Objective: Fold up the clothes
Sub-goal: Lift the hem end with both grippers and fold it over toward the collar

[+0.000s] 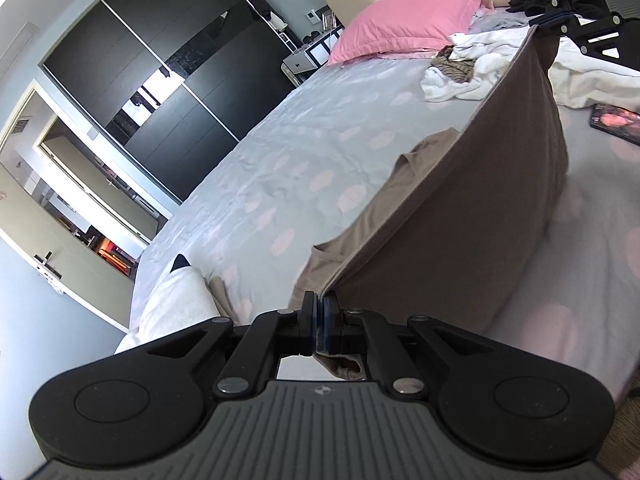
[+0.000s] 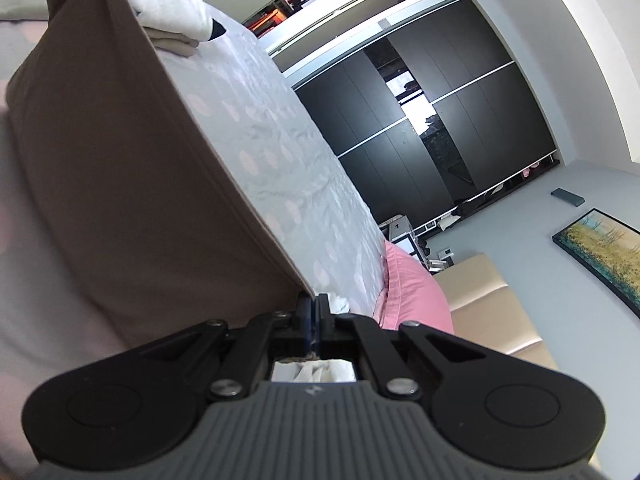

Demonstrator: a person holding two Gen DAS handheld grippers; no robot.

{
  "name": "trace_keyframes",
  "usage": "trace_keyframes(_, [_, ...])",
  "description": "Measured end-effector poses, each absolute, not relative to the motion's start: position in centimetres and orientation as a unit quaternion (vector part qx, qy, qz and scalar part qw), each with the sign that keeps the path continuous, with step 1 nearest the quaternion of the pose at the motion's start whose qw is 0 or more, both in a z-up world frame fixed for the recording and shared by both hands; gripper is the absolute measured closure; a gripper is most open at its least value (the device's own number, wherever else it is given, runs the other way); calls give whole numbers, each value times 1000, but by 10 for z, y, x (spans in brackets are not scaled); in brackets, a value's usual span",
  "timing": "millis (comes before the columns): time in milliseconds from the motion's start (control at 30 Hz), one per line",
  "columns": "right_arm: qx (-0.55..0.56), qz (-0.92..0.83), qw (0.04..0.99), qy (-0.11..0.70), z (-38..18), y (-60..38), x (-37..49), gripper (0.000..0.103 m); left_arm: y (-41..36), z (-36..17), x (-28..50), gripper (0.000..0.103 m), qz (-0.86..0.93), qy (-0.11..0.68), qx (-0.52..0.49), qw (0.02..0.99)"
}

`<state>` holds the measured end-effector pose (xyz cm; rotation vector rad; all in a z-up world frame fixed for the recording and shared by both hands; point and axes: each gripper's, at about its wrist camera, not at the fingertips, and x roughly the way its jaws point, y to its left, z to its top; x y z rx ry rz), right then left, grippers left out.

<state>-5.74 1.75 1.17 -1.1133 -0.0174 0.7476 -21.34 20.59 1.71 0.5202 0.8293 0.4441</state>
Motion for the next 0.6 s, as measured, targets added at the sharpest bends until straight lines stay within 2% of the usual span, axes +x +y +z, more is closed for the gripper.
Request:
trace_keyframes(333, [-485, 391, 780, 64, -20, 110, 35, 102, 317, -17, -127, 102, 187, 448, 165, 859])
trace_keyframes(600, [-469, 395, 780, 125, -54, 187, 103, 102, 374, -54, -71, 102, 174, 489, 164, 839])
